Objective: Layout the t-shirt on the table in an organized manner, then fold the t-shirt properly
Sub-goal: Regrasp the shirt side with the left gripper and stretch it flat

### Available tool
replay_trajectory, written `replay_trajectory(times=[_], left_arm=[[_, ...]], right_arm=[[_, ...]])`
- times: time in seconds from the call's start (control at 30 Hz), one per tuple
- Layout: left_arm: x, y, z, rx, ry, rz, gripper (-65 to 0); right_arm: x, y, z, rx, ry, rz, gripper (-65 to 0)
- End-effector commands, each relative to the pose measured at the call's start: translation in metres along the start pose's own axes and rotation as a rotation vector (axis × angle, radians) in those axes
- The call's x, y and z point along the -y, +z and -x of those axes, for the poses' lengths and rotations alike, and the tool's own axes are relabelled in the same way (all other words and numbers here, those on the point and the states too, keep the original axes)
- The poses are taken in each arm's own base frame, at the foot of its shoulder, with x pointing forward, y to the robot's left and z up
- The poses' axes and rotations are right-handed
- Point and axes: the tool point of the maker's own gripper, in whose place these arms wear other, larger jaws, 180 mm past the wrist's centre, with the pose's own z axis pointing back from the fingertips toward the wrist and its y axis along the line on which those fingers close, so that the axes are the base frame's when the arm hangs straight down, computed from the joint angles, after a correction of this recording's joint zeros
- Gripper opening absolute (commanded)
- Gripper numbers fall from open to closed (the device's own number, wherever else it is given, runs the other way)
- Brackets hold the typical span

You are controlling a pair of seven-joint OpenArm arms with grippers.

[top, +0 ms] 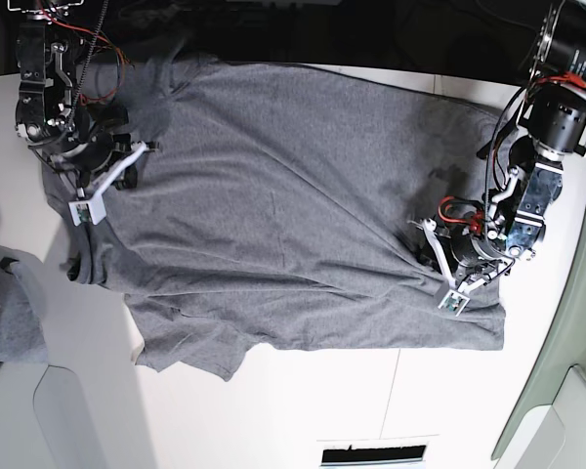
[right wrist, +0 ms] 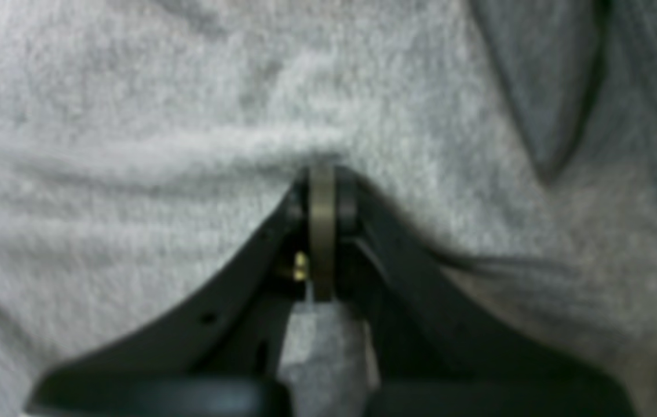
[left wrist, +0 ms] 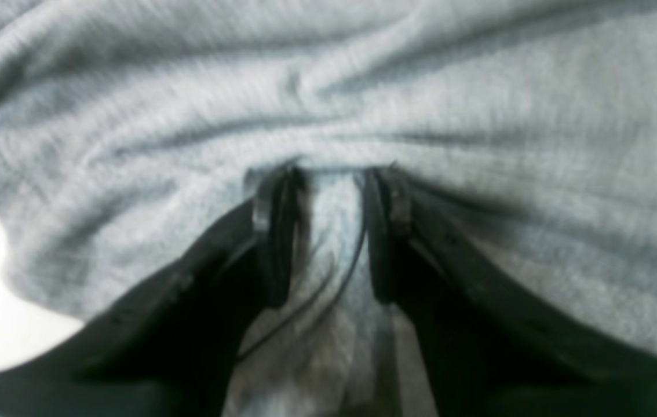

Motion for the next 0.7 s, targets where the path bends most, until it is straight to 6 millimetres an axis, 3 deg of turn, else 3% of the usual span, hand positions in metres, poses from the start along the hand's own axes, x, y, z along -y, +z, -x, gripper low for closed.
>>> replay_trajectory(times=[0.0,0.2,0.3,0.43,0.57,0.67], left_arm=[[-0.011,-0.003,0.012,-0.088,-0.005,-0.037,-43.6],[-0.012,-0.011,-0.045,-0.029,0.009,-0.01,-43.6],[-0.021,-0.006,-0.059,-0.028,0.002,-0.027,-43.5],[-0.035,0.001,-0.047,-0.092,0.016,-0.044,-43.5],[-0.039,0.012,-0.027,-0.113,0.072,0.043,-43.6],[-0.053,0.029,-0.02,-0.078,0.139,0.093,-43.6]], right_arm=[[0.007,0.001,0.016,-0.069,0.009,0.029,-65.0],[0.013,0.0,0.01,-0.05,-0.022,0.063,-65.0],[0.013,0.0,0.004,-0.04,-0.025,0.064,-65.0],[0.015,0.0,-0.009,-0.012,-0.023,0.068,-65.0],[0.019,0.002,-0.043,0.071,-0.037,0.067,-65.0],[0.016,0.002,-0.072,0.126,-0.057,0.044,-65.0]])
